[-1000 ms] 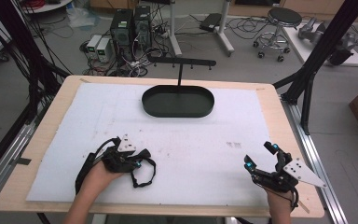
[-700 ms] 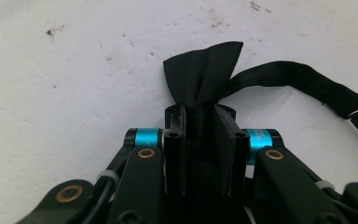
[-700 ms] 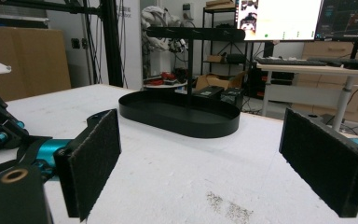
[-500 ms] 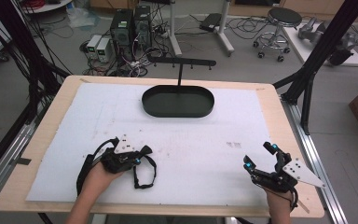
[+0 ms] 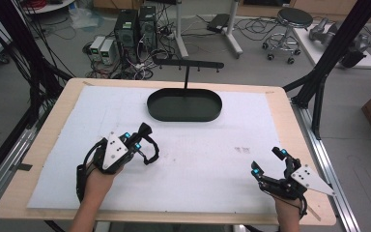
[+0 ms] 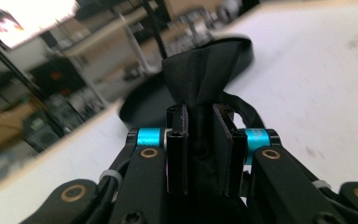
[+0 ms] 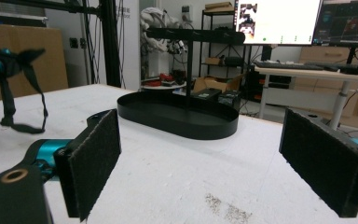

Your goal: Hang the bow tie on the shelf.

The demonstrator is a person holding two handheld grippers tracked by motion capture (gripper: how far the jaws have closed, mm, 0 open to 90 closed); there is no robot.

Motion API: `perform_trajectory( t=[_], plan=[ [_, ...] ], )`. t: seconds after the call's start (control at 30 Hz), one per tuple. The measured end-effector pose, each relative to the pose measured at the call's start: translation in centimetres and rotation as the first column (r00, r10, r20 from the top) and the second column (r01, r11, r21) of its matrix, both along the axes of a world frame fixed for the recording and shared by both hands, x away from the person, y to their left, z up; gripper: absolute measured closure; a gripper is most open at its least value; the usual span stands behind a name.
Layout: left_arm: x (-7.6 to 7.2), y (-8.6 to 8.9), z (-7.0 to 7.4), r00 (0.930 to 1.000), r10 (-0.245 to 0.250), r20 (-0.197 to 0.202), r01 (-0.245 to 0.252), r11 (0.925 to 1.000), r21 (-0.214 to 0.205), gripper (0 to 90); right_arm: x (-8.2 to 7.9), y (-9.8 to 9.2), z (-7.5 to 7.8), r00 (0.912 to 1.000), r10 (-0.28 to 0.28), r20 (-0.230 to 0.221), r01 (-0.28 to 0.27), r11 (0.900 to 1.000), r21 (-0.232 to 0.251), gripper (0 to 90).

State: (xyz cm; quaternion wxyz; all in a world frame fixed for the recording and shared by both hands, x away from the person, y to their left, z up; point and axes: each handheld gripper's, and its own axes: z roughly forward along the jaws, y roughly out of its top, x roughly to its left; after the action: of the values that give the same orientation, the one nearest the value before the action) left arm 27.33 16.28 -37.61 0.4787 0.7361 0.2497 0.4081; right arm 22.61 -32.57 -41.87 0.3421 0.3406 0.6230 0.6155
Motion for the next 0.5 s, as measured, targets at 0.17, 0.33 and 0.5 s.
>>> perform_trajectory(
  t=[0.17,0.33,0.5],
  plan=[
    [0.2,0.1,0.8,0.9909,0.056,0.123,-0.04,0.9915,-0.124,76.5,-0.2,0.1,0.1,0.9997,0.004,0.024,-0.004,1.0,-0.004,11.6],
    [0.9,0.0,1.8,0.9757,0.097,0.196,-0.058,0.9789,-0.196,76.5,-0.3,0.2,0.1,0.9996,0.005,0.027,-0.005,1.0,-0.001,11.6],
    [2.0,0.0,2.9,0.9603,0.122,0.251,-0.049,0.9594,-0.278,76.5,-0.3,0.3,0.1,0.9992,0.005,0.04,-0.005,1.0,-0.007,11.6]
  ],
)
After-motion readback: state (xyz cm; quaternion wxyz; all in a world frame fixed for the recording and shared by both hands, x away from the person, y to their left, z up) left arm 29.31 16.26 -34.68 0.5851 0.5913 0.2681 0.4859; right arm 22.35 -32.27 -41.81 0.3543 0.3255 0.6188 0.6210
